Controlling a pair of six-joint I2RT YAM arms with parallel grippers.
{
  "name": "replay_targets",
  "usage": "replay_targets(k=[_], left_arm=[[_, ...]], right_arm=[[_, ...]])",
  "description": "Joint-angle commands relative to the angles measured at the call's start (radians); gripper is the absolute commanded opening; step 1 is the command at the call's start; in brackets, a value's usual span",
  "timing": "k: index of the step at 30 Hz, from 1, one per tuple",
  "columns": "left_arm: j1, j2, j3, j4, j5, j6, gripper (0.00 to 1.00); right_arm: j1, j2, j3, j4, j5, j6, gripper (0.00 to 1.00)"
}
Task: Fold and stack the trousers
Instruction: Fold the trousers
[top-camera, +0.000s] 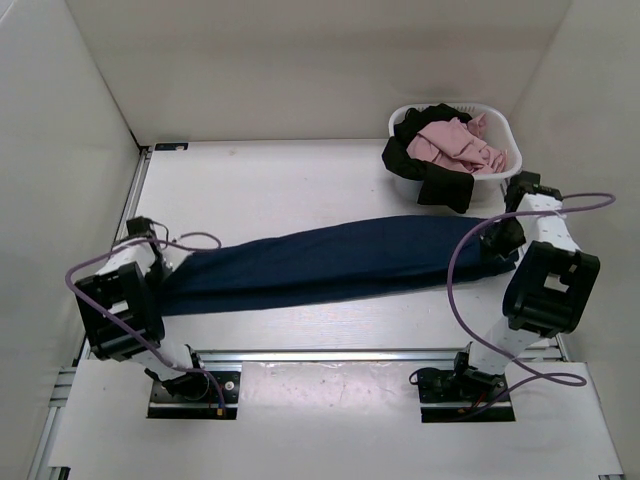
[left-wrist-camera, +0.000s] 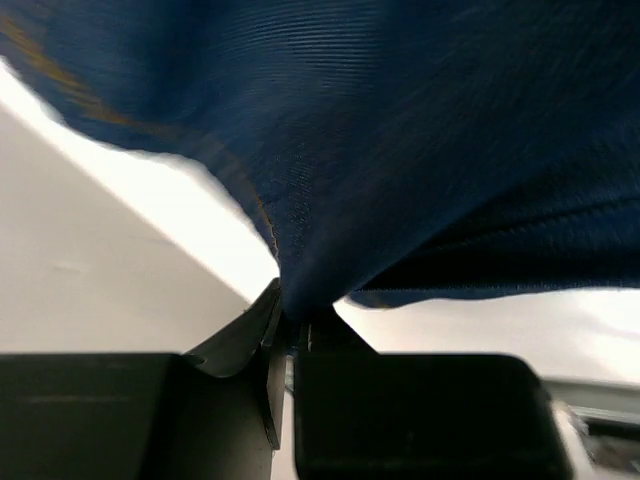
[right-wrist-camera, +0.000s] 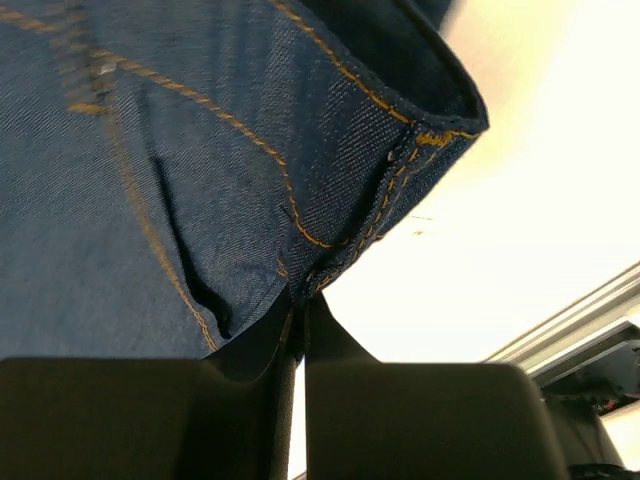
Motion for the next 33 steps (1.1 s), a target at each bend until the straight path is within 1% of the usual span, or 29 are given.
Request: replay_targets(k=[1,4,7,11,15,16,17,18,19,20,21,22,23,25,26,27,29,30,32,33], left_arm=[[0.014,-0.089,-0.094,0.013,-0.054,0.031,0.14],[0.023,-0.028,-0.117,0.048,-0.054,-0.003,0.14],[0.023,0.036,-0.102,0.048,-0.089,-0.03,0.14],[0.032,0.036,-0.077,0.048,-0.109,-0.021,0.14],[0.032,0.016,-0.077,0.048,-0.12,0.0,0.14],[0.032,0.016,-0.086,0.048,-0.134,0.011,0.16],[0.032,0.016,-0.086,0.048,-0.134,0.011,0.21],[0.032,0.016,-0.086,0.032,-0.143,0.011,0.34],[0.032,0.016,-0.086,0.004,-0.125,0.011,0.56],[0.042,0.026,-0.062,-0.066,-0.111,0.011,0.62],[0.042,0.026,-0.045,-0.102,-0.097,0.011,0.67],[0.057,0.026,-0.02,-0.134,-0.083,0.002,0.69],[0.08,0.017,0.038,-0.163,-0.056,0.002,0.73],[0.098,0.004,0.118,-0.275,-0.019,0.002,0.78],[0.112,-0.005,0.162,-0.312,0.019,0.002,0.78],[0.112,-0.005,0.246,-0.344,0.035,0.002,0.78],[0.112,-0.005,0.322,-0.424,0.062,-0.029,0.78],[0.112,0.016,0.387,-0.456,0.102,-0.038,0.78],[0.1,0.039,0.441,-0.54,0.148,-0.064,0.78],[0.1,0.059,0.457,-0.541,0.194,-0.078,0.78]], right_arm=[[-0.023,-0.034,-0.094,0.096,0.069,-0.019,0.0],[-0.023,0.011,-0.156,0.164,0.058,-0.029,0.0],[-0.023,0.043,-0.167,0.176,0.089,-0.042,0.0],[-0.032,0.043,-0.135,0.157,0.142,-0.063,0.0],[-0.041,0.032,-0.126,0.156,0.156,-0.063,0.0],[-0.041,0.032,-0.126,0.156,0.156,-0.072,0.0],[-0.05,0.032,-0.126,0.156,0.156,-0.082,0.0],[-0.05,0.045,-0.115,0.156,0.147,-0.082,0.07],[-0.059,0.058,-0.115,0.147,0.135,-0.103,0.12],[-0.06,0.059,-0.103,0.147,0.126,-0.112,0.18],[-0.06,0.049,-0.103,0.147,0.126,-0.112,0.37],[-0.06,0.039,-0.103,0.147,0.126,-0.123,0.49],[-0.06,0.01,-0.103,0.147,0.115,-0.135,0.59],[-0.06,-0.027,-0.081,0.134,0.115,-0.135,0.71],[-0.06,-0.068,-0.081,0.133,0.126,-0.146,0.71],[-0.06,-0.09,-0.067,0.108,0.135,-0.146,0.72],[-0.06,-0.157,-0.041,0.084,0.167,-0.146,0.72],[-0.06,-0.179,-0.041,0.063,0.176,-0.146,0.72],[-0.035,-0.239,-0.026,0.054,0.187,-0.146,0.72],[-0.02,-0.256,-0.026,0.054,0.187,-0.146,0.7]])
